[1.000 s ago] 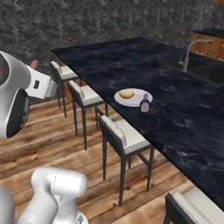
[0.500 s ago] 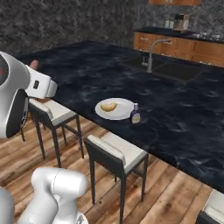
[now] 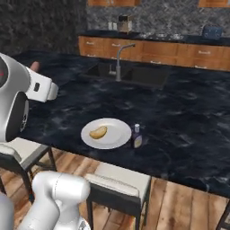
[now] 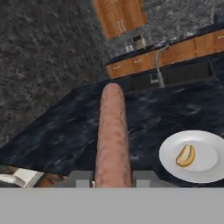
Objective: Move the hot dog bun to the plate on the dining table and place the condiment next to that plate. Then navigate to the fridge and take the sausage and place it on the plate as well.
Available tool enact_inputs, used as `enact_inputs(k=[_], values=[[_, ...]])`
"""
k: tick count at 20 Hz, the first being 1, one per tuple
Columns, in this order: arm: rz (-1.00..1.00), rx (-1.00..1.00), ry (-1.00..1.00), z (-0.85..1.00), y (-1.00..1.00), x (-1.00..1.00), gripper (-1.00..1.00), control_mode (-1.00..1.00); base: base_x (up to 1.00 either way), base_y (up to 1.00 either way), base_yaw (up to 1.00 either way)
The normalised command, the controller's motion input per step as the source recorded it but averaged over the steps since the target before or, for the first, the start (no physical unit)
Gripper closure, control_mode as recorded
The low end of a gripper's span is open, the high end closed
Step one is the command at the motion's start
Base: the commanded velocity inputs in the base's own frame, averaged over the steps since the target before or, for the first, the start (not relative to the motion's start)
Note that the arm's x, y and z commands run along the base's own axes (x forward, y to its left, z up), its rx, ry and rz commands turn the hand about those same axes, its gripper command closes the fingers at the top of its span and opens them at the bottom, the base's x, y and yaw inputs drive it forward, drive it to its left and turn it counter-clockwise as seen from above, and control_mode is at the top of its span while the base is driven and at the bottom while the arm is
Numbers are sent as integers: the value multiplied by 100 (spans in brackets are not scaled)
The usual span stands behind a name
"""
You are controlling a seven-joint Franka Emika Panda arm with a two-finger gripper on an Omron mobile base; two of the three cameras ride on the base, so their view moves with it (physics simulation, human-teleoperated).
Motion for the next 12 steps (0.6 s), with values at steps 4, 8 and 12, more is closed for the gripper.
enact_inputs(k=[4,8,12], values=[[0,0,0,0,0,0,100,100,98,72,-58],[0,0,0,0,0,0,100,100,92,66,-58],[-19,-1,8,-11,10,50,100,-100,50,30,-28]])
